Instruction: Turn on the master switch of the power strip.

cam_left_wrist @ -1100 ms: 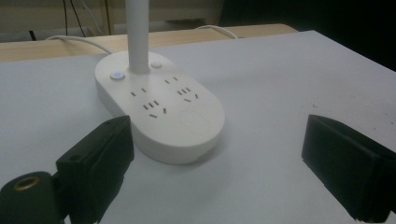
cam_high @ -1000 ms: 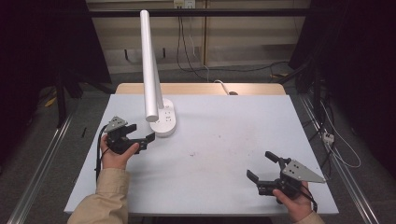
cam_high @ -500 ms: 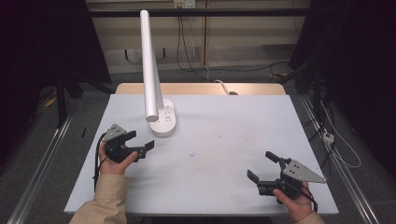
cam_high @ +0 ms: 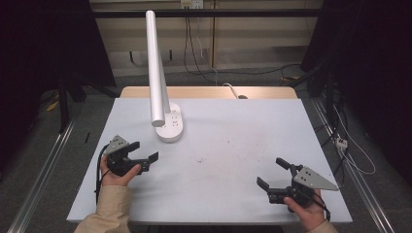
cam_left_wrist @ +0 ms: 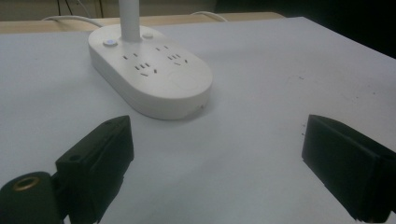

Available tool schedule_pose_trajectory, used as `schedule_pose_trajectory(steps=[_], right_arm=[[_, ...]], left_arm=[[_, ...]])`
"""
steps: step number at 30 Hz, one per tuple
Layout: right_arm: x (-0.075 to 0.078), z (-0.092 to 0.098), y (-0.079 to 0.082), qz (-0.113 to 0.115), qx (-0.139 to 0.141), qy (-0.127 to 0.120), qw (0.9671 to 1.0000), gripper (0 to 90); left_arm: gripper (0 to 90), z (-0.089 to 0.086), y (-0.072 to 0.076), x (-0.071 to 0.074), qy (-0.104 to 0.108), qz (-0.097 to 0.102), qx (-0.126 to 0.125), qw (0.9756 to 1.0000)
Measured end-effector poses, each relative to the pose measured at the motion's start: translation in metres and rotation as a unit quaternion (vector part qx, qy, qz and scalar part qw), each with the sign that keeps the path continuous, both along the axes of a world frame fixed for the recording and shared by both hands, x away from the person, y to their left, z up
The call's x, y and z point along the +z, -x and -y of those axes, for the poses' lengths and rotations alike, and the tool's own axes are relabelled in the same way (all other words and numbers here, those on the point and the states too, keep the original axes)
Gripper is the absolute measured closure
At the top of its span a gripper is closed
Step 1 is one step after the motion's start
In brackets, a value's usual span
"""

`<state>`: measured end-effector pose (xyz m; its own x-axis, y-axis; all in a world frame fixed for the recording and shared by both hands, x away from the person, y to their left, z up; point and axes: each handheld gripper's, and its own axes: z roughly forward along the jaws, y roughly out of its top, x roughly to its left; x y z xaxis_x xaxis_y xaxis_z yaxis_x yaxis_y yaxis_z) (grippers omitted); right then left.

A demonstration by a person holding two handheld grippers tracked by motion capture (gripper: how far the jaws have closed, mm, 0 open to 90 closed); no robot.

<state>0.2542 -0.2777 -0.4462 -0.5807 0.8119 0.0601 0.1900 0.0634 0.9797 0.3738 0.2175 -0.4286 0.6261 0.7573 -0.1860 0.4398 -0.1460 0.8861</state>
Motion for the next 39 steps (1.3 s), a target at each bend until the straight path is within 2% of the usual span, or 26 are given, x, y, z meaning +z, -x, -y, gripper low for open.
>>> schedule_pose_trajectory(steps=[11, 19, 29, 35, 39], right_arm=[[0.000, 0.001, 0.000, -0.001, 0.000, 0.000, 1.0000, 3.7], [0.000, 0.001, 0.000, -0.001, 0.000, 0.001, 1.0000, 3.7], [-0.001, 0.001, 0.000, -0.001, 0.000, 0.002, 1.0000, 3.8], [-0.001, 0.001, 0.000, -0.003, 0.001, 0.003, 1.0000, 3.8], [-0.001, 0.001, 0.000, -0.003, 0.001, 0.004, 1.0000, 3.8]], left_arm=[[9.0, -0.003, 0.010, -0.004, 0.006, 0.001, 0.000, 1.0000], [9.0, -0.007, 0.015, -0.008, 0.000, -0.001, 0.000, 1.0000], [9.0, -0.010, 0.023, -0.009, 0.006, 0.002, 0.002, 1.0000], [9.0, -0.009, 0.025, -0.010, -0.002, 0.005, -0.004, 1.0000], [8.9, -0.011, 0.027, -0.011, 0.003, 0.006, -0.004, 1.0000]])
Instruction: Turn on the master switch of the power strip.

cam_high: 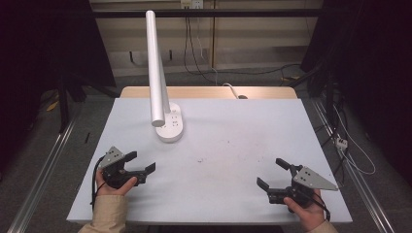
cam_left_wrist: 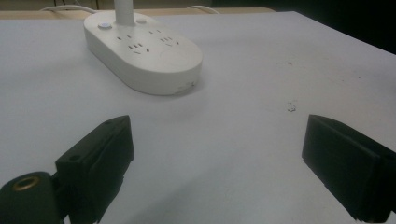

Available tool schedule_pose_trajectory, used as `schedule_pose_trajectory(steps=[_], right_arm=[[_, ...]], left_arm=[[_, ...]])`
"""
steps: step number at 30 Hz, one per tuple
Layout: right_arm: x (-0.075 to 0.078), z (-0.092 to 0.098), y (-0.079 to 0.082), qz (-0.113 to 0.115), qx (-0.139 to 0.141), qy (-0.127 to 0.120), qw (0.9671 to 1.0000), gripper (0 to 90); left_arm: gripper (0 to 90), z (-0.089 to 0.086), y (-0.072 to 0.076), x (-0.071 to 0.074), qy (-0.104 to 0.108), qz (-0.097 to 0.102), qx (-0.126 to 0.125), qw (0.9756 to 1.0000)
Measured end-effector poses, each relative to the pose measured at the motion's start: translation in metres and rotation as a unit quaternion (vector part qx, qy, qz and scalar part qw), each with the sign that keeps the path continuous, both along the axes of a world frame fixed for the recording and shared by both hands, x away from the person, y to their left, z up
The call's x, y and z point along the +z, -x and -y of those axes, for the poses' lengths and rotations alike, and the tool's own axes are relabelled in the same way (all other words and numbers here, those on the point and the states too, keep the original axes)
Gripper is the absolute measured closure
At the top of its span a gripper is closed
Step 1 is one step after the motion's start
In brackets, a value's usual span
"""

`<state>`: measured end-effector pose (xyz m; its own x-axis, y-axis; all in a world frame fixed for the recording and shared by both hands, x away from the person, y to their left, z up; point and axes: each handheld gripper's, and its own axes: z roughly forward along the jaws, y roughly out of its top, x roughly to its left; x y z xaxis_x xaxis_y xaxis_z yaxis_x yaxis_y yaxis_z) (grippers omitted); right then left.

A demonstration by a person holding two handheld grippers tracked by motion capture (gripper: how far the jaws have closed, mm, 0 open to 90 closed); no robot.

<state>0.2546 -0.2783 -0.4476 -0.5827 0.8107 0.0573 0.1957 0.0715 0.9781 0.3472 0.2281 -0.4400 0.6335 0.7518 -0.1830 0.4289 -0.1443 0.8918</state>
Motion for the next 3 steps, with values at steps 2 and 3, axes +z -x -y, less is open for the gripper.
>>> schedule_pose_trajectory(steps=[2, 3], right_arm=[[-0.0003, -0.0001, -0.0004, -0.001, 0.001, 0.000, 1.0000, 3.8], [-0.0003, -0.0001, -0.0004, -0.001, 0.001, 0.000, 1.0000, 3.8]], left_arm=[[8.6, -0.0013, 0.0005, -0.0001, 0.004, 0.000, 0.004, 1.0000], [8.5, -0.0013, 0.0005, -0.0001, 0.004, 0.000, 0.004, 1.0000]])
